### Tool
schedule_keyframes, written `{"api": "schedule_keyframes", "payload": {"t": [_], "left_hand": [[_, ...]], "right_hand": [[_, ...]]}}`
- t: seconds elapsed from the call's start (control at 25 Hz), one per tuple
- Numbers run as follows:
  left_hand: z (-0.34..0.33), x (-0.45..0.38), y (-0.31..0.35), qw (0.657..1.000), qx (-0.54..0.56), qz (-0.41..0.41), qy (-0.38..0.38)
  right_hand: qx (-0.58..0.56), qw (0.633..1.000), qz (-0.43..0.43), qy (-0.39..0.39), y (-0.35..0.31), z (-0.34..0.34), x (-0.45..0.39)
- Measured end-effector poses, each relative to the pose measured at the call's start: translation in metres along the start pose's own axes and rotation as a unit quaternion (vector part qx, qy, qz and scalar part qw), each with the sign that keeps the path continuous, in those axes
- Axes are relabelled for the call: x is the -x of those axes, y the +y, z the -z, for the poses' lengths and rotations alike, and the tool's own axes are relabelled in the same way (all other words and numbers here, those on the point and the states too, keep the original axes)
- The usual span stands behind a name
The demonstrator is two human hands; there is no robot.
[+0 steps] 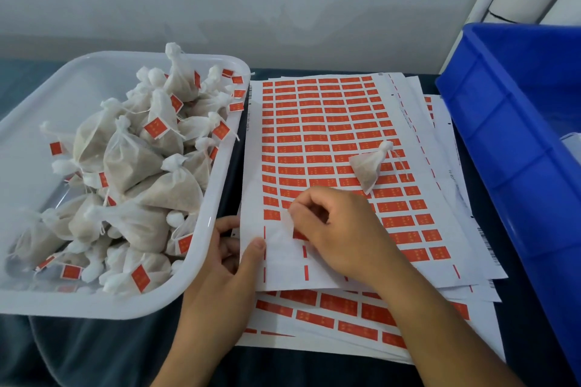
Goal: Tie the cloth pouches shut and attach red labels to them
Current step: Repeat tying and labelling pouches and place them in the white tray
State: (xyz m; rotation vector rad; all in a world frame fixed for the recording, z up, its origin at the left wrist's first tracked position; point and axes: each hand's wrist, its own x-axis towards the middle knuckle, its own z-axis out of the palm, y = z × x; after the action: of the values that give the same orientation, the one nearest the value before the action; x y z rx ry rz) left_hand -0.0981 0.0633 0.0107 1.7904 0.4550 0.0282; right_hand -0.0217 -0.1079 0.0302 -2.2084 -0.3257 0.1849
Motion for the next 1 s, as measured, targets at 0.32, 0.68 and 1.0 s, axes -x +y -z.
{"api": "schedule_keyframes", "payload": {"t": [0.32,0.68,1.0], "left_hand": [[0.004,0.021,0.005,0.927,-0.344,-0.149,0.028],[-0.086,-0.004,0.076,0.884,-0.395,-0.226,-0.111],[-0.178,-0.106,0.095,0.874,-0.366,-0.288,-0.138]], "right_hand": [[-0.293,0.951,-0.061,0.079,0.005,0.048,-0.004],[-0.442,0.813,-0.142,0.352,0.041,0.077,-0.016],[-0.432,0.777,-0.143,0.435,0.058,0.075,-0.022]]}}
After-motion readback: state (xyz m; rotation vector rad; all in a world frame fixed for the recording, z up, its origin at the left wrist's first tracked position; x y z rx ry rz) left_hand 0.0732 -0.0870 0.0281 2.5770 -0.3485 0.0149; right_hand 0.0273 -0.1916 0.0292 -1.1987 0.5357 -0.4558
